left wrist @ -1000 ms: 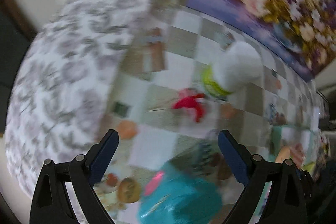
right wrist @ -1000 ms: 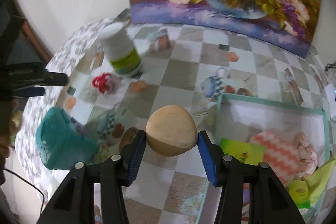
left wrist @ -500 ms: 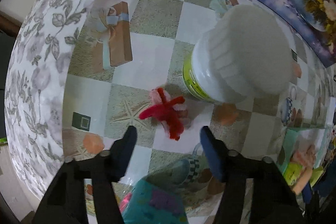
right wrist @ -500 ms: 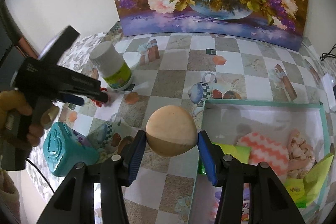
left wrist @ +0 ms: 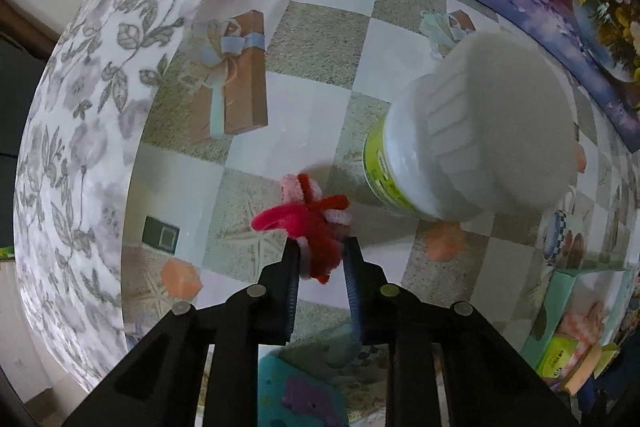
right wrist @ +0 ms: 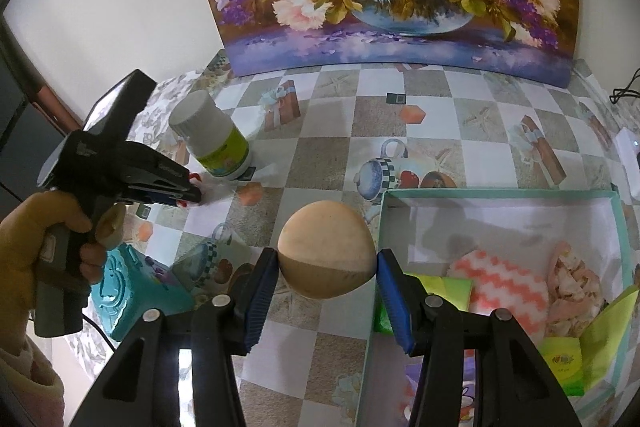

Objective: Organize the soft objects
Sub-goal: 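Carry the red toy with the left gripper while the right carries the sponge over the tray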

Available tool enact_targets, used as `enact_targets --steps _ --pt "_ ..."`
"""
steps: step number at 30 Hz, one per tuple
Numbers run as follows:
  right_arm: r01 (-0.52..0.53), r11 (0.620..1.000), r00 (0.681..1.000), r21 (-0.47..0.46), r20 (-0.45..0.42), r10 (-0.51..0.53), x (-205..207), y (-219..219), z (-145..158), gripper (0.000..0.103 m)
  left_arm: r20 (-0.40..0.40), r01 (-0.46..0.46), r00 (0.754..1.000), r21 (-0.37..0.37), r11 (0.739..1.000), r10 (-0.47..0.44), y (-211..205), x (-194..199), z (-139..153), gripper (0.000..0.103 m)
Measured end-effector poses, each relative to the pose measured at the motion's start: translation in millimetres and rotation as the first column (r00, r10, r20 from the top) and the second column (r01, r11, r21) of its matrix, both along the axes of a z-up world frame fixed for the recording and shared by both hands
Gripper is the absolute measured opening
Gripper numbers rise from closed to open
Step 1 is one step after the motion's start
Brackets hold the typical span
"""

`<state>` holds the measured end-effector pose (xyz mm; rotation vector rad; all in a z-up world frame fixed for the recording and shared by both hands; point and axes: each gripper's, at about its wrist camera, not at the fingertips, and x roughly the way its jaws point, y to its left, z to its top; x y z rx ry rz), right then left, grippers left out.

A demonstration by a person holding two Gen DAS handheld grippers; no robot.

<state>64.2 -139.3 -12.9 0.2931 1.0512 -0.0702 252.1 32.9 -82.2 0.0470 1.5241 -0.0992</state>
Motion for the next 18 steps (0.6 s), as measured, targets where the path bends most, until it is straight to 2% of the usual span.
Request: enact_targets --steps 4,7,13,18 --pt "0.005 1.0 1.0 0.004 0.011 -0.005 -3 -2 6 0.053 0.009 -0.027 1.0 -0.018 0.999 0.027 8 -12 10 0.022" --pt "0.008 1.0 1.0 -0.006 0.024 -0.008 -8 -2 12 0.053 0.039 -0.039 0.998 -0.035 0.999 0.04 19 -29 29 0.022" --pt "0.014 1.0 0.998 -0.001 0.058 -0.013 -23 -5 29 0.053 0.162 -0.028 0.986 -0.062 0.998 0.038 25 -73 77 0.022" --pt "0.028 1.0 0.996 -0.006 0.084 -0.027 -36 -10 42 0.053 0.276 -0.002 0.961 -0.12 0.993 0.035 9 -97 117 0.022"
